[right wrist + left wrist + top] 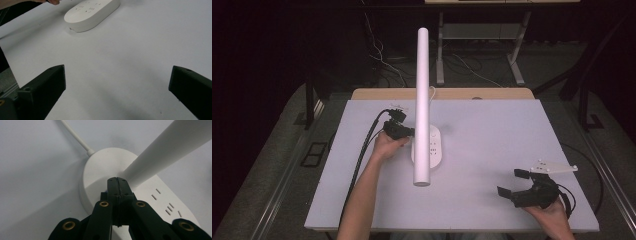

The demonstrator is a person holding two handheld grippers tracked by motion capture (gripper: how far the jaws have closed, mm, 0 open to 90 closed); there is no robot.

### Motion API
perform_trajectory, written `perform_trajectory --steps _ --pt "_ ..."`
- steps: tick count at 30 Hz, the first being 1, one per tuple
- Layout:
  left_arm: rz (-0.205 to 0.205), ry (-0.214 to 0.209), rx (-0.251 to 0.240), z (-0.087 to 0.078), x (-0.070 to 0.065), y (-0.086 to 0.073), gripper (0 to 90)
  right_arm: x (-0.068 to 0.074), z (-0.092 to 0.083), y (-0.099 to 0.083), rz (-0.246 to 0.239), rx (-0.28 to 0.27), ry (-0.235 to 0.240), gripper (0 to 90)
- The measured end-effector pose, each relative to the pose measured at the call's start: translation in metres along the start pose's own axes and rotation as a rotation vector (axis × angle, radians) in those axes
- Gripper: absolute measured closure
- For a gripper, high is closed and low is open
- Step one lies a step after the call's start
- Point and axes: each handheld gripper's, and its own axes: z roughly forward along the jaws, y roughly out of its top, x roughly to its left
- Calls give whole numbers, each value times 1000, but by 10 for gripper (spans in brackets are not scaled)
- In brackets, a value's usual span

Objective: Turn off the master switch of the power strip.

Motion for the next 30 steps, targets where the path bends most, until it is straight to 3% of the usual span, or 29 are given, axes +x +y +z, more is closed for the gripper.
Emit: perform_trajectory --steps 4,10,11,14,18,22,23,24,26,30 --pt "16 15 5 0 -2 0 900 2 1 0 -20 -2 5 2" --pt "23 42 4 1 -7 1 900 4 1 1 -22 -6 3 2" --pt "39 53 6 1 -8 1 900 4 1 1 -22 -6 3 2" --pt "23 60 -6 2 -9 -1 900 4 1 1 -23 -8 3 2" --pt "44 76 0 2 -11 0 900 4 1 1 -24 -7 3 2" --pt "50 71 9 1 -10 1 900 3 0 1 -15 -9 1 2" --pt "35 46 -16 0 -9 1 900 2 -1 1 -12 -8 -1 2" --pt "35 49 -11 -1 -9 1 900 2 -1 1 -12 -8 -1 2" --pt "60 53 3 -3 -7 1 900 -1 -1 0 2 -10 -5 2" --pt "53 50 -37 -5 -8 2 899 -4 0 -1 3 -10 -11 2"
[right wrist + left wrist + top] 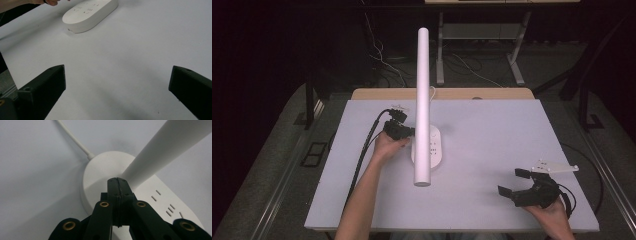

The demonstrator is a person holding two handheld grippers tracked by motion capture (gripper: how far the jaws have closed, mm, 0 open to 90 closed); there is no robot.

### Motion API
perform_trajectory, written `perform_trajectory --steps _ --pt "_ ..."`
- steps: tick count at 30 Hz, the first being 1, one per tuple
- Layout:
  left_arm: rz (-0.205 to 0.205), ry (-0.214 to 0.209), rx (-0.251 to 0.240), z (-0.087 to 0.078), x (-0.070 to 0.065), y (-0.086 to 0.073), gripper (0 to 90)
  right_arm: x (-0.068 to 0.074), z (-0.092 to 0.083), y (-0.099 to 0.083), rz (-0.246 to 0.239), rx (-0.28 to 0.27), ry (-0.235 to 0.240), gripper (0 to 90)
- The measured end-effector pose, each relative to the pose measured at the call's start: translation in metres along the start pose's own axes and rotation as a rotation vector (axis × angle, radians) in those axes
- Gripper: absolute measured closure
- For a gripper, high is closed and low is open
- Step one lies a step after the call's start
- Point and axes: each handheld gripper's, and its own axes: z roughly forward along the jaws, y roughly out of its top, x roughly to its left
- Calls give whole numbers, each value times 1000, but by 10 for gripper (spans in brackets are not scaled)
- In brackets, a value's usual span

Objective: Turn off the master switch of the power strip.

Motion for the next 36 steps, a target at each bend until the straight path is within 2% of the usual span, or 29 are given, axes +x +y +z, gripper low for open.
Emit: perform_trajectory --steps 2,5,6,14,21,28,30,34,36 --pt "6 2 -23 -4 2 2 899 0 1 0 4 7 2 2" --pt "13 15 -34 -10 2 4 898 0 1 0 -1 4 -3 2" --pt "29 16 -25 -13 3 4 897 0 0 -1 1 -3 -6 2" --pt "34 21 -61 -36 2 6 889 0 0 0 -1 0 -7 2" --pt "51 16 -90 -54 -2 2 784 0 0 0 -1 -7 -8 2" --pt "21 2 -130 -73 -6 -6 626 2 1 0 -1 -2 -6 2" --pt "9 2 -137 -79 -7 -9 541 2 1 0 2 -2 -6 2" --pt "20 30 -127 -87 -8 -16 343 2 1 0 2 -2 -6 2" --pt "13 23 -128 -91 -9 -21 266 2 1 1 -2 1 -5 2"
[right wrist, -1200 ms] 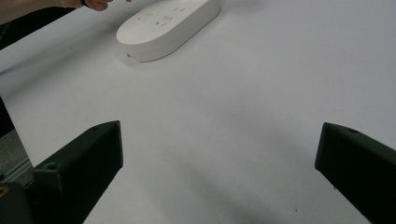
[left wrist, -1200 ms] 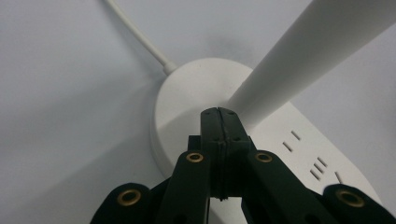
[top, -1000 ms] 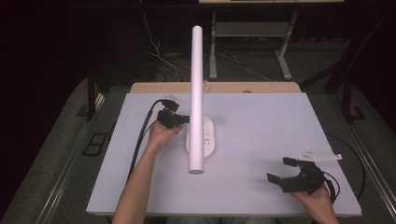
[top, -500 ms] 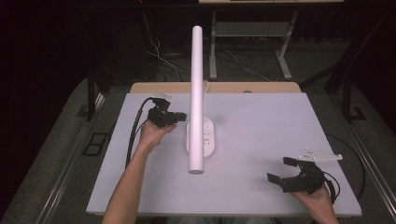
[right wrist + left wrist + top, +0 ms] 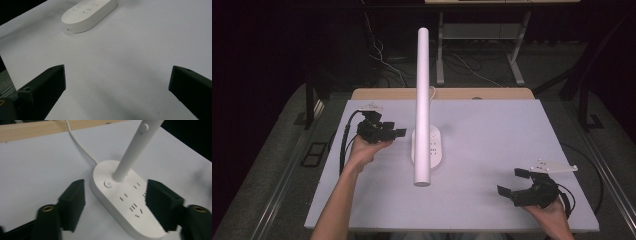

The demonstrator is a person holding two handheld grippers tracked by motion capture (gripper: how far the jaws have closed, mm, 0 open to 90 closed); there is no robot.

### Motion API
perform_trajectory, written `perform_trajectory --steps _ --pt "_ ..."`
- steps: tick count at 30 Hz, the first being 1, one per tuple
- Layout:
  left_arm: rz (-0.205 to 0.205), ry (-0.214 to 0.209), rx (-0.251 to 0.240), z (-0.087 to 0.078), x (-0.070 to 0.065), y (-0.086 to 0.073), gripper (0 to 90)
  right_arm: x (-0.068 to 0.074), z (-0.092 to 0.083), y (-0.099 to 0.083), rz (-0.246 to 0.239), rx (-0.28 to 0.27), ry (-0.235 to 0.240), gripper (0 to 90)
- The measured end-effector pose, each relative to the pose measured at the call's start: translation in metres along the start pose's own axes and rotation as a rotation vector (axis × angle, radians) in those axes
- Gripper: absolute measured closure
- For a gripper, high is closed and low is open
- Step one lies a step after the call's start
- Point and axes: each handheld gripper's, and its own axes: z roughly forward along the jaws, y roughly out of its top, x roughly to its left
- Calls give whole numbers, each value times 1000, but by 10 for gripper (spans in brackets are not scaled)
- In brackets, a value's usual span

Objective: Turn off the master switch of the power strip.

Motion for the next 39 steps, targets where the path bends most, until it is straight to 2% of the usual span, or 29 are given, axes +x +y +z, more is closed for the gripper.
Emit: perform_trajectory --steps 4,8,9,18,23,27,39 --pt "-11 -4 -24 -8 -2 -9 134 0 0 0 -2 -3 3 2" --pt "-18 8 -7 -16 -3 -17 9 0 0 0 -2 -3 3 2" --pt "-21 11 -10 -18 -4 -19 0 0 0 0 -2 -3 2 2" --pt "-2 0 -52 -37 -17 -40 0 1 0 0 -3 -5 1 2" --pt "-5 -3 -81 -45 -24 -54 0 1 1 0 -6 -3 -1 2" --pt "11 -8 -92 -49 -30 -63 0 2 1 0 -6 0 -1 2" --pt "4 -24 -124 -56 -46 -96 0 4 3 1 -4 9 4 2"
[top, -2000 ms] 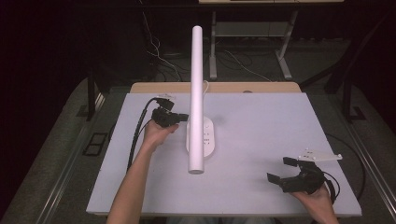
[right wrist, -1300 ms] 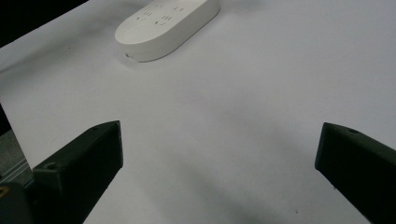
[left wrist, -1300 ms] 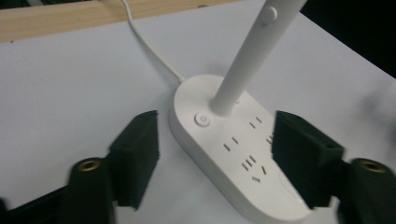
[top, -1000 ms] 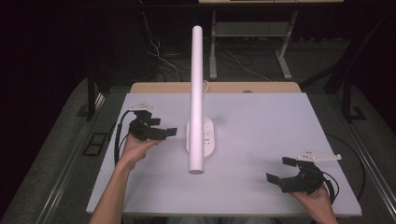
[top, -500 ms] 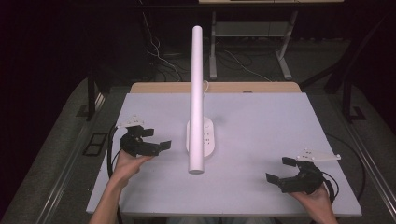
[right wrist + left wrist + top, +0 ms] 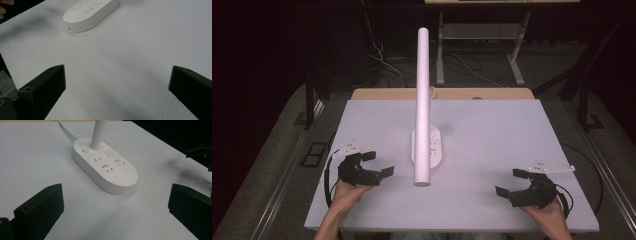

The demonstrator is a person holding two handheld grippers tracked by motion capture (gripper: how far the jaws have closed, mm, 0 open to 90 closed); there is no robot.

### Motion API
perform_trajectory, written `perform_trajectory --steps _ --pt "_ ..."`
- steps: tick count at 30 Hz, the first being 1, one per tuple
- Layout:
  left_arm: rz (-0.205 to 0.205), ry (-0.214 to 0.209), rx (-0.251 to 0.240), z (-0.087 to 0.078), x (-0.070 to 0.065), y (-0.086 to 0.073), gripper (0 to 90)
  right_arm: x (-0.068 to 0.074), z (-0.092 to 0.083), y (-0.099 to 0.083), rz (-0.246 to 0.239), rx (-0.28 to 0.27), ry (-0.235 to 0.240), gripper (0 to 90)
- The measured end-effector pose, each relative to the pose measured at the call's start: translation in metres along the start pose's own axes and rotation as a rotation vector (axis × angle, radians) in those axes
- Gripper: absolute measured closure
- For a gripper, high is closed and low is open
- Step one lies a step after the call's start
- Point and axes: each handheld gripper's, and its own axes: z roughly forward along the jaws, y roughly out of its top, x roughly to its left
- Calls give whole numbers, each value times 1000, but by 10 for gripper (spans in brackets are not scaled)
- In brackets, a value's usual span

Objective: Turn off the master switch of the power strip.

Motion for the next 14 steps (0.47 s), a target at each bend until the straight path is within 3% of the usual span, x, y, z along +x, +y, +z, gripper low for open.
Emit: perform_trajectory --steps 14 --pt "14 -38 12 -1 -10 -20 0 -1 -1 -1 -7 -3 4 2"
